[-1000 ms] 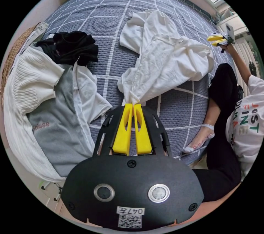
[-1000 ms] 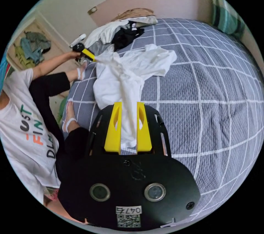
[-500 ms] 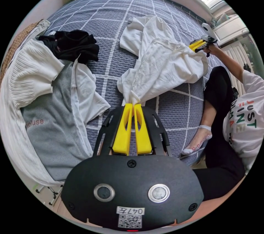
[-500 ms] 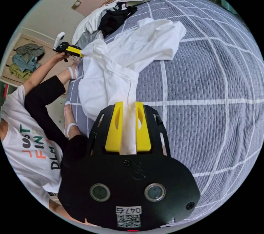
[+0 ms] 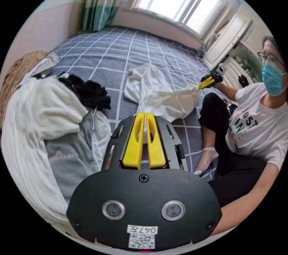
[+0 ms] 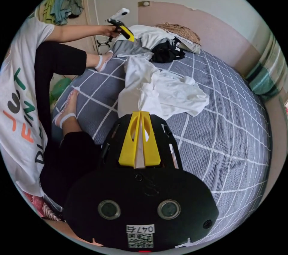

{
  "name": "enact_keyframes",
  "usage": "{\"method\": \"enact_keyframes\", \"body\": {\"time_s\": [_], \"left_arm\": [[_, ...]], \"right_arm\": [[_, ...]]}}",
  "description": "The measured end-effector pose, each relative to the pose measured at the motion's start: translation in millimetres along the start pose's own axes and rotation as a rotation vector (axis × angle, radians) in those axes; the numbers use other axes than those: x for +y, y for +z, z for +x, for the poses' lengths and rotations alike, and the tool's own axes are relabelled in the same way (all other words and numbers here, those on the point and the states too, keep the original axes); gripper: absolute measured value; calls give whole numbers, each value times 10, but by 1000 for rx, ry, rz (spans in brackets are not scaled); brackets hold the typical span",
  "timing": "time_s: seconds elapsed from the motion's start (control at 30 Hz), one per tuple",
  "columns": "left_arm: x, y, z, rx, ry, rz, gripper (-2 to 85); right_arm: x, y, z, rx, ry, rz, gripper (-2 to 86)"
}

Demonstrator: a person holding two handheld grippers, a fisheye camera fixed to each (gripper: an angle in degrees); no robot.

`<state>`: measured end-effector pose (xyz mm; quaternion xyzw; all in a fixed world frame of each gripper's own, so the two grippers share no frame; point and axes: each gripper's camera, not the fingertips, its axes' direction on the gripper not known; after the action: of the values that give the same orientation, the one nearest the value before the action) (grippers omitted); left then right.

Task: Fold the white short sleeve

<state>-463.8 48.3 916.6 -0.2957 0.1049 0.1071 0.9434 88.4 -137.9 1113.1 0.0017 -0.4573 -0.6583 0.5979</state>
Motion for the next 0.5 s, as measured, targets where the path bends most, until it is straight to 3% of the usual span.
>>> {"method": "enact_keyframes", "body": {"time_s": [0.1,0.17,0.27,0.4,0.5], "left_arm": [[-416,267,86,-5,63,-170,128],[-580,528,135,24,111,-307,137],[-683,844,309,31,225,-424,124],[-768,957,412,134,243,-438,100],[-753,900,630,135,301,-469,27]], "right_arm": [[-51,-106,-233,-11,-28,13,-6],[-75,-174,-398,10,-51,-6,-6],[-82,-278,-538,30,-61,-40,-6],[-76,-389,-659,26,-62,-69,-6],[-75,-459,-718,46,-46,-94,-6]]}}
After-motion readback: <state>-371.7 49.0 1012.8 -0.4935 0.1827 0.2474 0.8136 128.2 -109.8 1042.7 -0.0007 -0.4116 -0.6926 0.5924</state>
